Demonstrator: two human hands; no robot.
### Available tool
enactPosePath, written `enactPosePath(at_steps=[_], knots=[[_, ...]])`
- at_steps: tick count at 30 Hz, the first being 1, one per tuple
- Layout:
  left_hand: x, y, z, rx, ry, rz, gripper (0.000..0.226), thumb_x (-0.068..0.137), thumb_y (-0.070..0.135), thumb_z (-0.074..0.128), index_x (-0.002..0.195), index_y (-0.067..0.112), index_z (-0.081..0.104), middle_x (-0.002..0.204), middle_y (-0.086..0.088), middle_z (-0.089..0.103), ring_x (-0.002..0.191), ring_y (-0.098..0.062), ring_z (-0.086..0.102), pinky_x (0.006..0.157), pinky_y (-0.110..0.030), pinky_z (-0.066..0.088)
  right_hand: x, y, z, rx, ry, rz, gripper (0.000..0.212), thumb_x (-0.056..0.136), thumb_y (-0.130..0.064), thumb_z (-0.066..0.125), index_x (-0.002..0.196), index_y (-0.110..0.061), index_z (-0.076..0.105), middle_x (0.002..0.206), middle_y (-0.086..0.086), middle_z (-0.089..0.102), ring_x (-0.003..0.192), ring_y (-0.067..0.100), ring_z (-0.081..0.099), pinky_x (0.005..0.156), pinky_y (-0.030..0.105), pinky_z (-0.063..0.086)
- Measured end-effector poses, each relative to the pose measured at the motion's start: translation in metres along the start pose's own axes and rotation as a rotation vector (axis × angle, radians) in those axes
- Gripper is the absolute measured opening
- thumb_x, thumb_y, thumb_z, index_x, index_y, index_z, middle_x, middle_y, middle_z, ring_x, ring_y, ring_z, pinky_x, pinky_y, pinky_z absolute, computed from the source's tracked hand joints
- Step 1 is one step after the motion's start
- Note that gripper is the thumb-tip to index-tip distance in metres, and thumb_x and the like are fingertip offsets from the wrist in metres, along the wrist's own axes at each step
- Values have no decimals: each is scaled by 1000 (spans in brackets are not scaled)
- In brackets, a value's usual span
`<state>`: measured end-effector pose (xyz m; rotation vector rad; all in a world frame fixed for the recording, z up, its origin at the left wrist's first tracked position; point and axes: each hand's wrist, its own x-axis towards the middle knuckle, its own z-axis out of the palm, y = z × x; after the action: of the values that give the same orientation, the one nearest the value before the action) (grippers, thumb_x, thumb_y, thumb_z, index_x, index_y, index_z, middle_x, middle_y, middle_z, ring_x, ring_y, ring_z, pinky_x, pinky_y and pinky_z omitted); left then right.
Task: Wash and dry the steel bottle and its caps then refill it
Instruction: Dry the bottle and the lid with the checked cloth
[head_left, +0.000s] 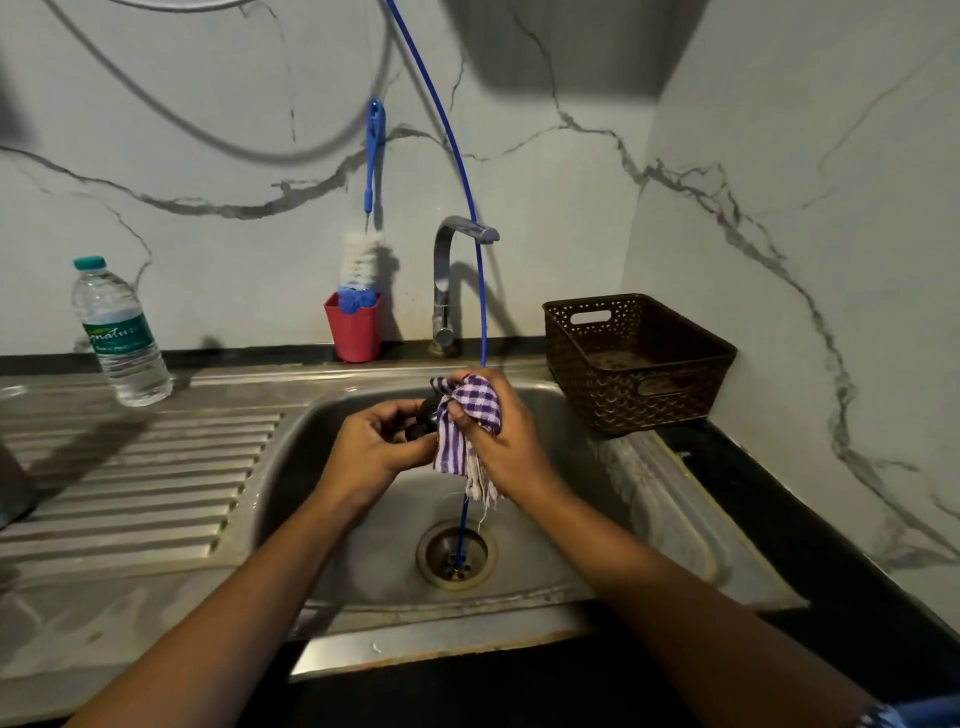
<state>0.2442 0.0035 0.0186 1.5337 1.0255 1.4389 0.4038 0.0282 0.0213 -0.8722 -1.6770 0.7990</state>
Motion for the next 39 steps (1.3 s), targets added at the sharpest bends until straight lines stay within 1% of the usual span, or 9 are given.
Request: enactPosePath(at_steps=[6,9,14,17,22,25,29,34,39], knots=[[-5,-7,2,177,71,118,60,52,43,85,106,23,70,100,-1,73,97,-17,68,81,-31,57,8,-8,5,345,125,383,23,90,-29,60,111,-20,57,103,8,68,98,26,66,90,42,52],[-6,-5,7,277,68,202,57,55,50,82,108,41,66,107,12,69,102,-9,64,87,-24,52,10,-13,3,515,198,544,27,90,-29,61,111,-11,61,98,17,69,93,33,66,87,48,53],[-7,-4,11,288,82,219,55,56,54,77,108,46,62,114,14,61,109,-3,57,91,-19,44,12,-13,-3,539,132,556,13,90,-29,60,87,-16,61,76,4,65,72,19,63,73,32,54],[-6,-5,7,340,80,261,57,56,53,79,109,38,64,119,9,56,116,-6,53,97,-25,43,10,-11,-6,477,101,530,14,90,-26,61,92,-13,64,78,4,68,72,17,66,63,25,55],[-2,-7,1,306,156,292,55,60,41,82,109,28,60,117,12,63,115,-9,57,102,-38,44,13,-8,-31,142,136,340,40,81,-17,72,118,-11,60,107,8,68,96,20,65,85,35,54],[-1,-9,-4,258,170,240,52,58,38,81,104,30,59,106,13,67,106,-9,62,97,-35,49,13,-10,-50,-92,-9,-48,46,79,-8,73,119,-28,61,114,0,66,103,10,62,89,26,52],[1,-12,-7,243,133,206,59,60,36,80,114,19,64,109,5,70,107,-12,63,99,-34,49,9,-14,-40,-432,-179,-446,45,76,-9,73,119,-18,64,119,1,65,112,15,55,95,26,45],[2,-15,-9,279,99,174,62,59,35,82,116,14,67,109,4,72,106,-12,65,99,-37,49,8,-19,-40,-661,-261,-558,42,75,-10,63,116,-14,66,118,2,65,111,25,52,92,32,44],[1,-20,-9,387,115,188,64,58,35,84,117,15,68,107,5,72,103,-9,66,96,-38,52,4,-18,-38,-601,-251,-532,34,77,-17,75,110,-13,68,106,3,69,101,22,57,83,35,49]])
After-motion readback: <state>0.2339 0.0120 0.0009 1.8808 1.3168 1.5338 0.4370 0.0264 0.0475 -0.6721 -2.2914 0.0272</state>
